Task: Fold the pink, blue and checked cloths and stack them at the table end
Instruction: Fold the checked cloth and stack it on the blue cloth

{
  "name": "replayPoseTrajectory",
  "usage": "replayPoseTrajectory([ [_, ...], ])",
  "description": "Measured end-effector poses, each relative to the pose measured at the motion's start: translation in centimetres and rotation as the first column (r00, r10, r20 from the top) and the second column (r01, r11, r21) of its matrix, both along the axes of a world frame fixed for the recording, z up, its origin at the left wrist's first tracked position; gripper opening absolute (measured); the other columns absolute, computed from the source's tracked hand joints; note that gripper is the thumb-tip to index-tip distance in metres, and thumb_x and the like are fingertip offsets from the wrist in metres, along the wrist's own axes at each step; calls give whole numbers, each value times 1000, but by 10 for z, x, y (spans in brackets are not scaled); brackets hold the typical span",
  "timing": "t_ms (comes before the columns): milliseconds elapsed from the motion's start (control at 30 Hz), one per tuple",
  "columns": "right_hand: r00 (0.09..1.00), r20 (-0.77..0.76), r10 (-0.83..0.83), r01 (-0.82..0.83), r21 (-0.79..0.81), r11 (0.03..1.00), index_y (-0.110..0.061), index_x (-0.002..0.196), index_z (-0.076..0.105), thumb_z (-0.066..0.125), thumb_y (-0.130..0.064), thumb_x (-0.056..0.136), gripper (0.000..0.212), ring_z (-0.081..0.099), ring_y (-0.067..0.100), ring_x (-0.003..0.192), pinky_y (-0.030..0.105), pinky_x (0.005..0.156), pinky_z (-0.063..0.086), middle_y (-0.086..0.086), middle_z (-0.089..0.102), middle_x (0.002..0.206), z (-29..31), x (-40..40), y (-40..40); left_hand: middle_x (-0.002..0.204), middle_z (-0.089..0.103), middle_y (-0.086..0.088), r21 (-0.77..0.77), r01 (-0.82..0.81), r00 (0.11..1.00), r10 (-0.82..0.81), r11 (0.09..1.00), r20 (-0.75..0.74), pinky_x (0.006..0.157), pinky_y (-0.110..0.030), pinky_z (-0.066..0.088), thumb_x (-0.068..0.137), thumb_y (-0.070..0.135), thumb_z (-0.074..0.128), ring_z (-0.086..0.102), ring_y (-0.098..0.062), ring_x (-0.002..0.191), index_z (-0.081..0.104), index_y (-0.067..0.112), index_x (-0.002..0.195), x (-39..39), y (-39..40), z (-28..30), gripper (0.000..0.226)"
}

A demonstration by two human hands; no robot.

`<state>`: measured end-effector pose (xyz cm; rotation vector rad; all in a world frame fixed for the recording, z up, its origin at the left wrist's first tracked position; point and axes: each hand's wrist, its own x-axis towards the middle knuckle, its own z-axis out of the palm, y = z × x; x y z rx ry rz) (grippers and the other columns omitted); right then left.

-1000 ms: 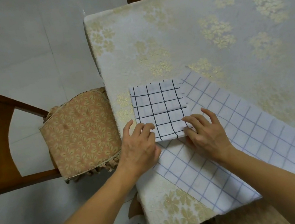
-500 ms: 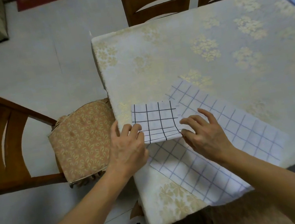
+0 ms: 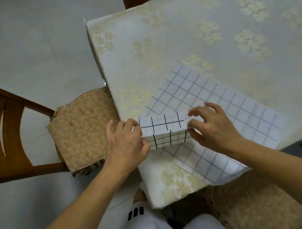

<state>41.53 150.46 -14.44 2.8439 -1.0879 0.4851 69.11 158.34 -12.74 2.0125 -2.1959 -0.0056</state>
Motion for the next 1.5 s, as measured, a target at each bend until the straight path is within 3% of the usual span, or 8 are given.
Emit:
replayPoseTrajectory([
  [200, 991, -43, -129, 133, 116, 984, -11, 90, 72, 69, -20, 88, 9, 64, 29, 93, 52, 100, 43, 13, 64, 116, -11, 19, -22, 105, 63, -2, 74, -46, 999, 45, 996, 15, 98, -52, 39, 86, 32, 53, 58, -23, 92, 69, 13, 92, 8, -34, -19, 25],
  [600, 959, -175, -225, 264, 255, 930, -12, 94, 71, 66, -22, 92, 11, 61, 28, 95, 52, 98, 43, 11, 59, 121, -44, 43, -59, 110, 60, -5, 239, -37, 997, 20, 970, 75, 93, -48, 39, 87, 32, 53, 55, -26, 98, 68, 12, 100, 21, -81, -52, 28],
  [867, 930, -184, -319, 359, 261, 896, -12, 103, 66, 70, -22, 89, 17, 60, 29, 92, 50, 94, 46, 11, 58, 115, -58, 46, -66, 97, 57, -4, 195, -72, 994, 54, 978, 96, 72, -38, 38, 81, 27, 61, 52, -23, 86, 61, 15, 95, 22, -88, -68, 18],
  [1000, 931, -88, -355, 366, 223, 904, -7, 116, 63, 66, -16, 91, 26, 59, 35, 101, 50, 91, 47, 17, 60, 118, -62, 50, -54, 124, 55, -9, 135, -107, 994, 101, 985, 47, 83, -40, 41, 84, 25, 59, 52, -26, 109, 57, 14, 118, 18, -82, -68, 36],
  [1100, 965, -15, -261, 257, 223, 940, 1, 129, 58, 57, -18, 96, 38, 52, 37, 124, 50, 105, 44, 23, 54, 136, -67, 59, -29, 148, 43, -15, 138, 26, 1000, -26, 990, -1, 107, -46, 38, 92, 30, 49, 43, -30, 134, 47, 7, 138, 2, -59, -69, 51],
  [1200, 987, -53, -150, 159, 293, 943, 2, 145, 44, 49, -31, 101, 55, 37, 34, 143, 48, 117, 34, 21, 39, 154, -79, 69, -8, 162, 21, -15, 245, 132, 989, -144, 960, 32, 119, -49, 25, 99, 42, 35, 21, -29, 150, 28, 3, 152, -14, -40, -83, 66],
  [1333, 974, -159, -160, 205, 335, 920, -1, 155, 25, 32, -50, 104, 71, 18, 28, 153, 46, 122, 26, 16, 21, 164, -98, 75, -3, 165, 1, -13, 320, 110, 990, -132, 941, 46, 123, -46, 15, 102, 53, 20, 0, -26, 153, 5, 4, 156, -14, -37, -104, 75],
  [1500, 948, -255, -193, 269, 309, 912, -2, 158, 13, 26, -61, 102, 82, 2, 23, 155, 45, 125, 15, 13, 7, 167, -105, 72, -6, 165, -8, -12, 294, 99, 995, -104, 951, 1, 124, -44, 11, 101, 59, 20, -7, -23, 153, -2, 4, 156, -9, -36, -111, 81],
])
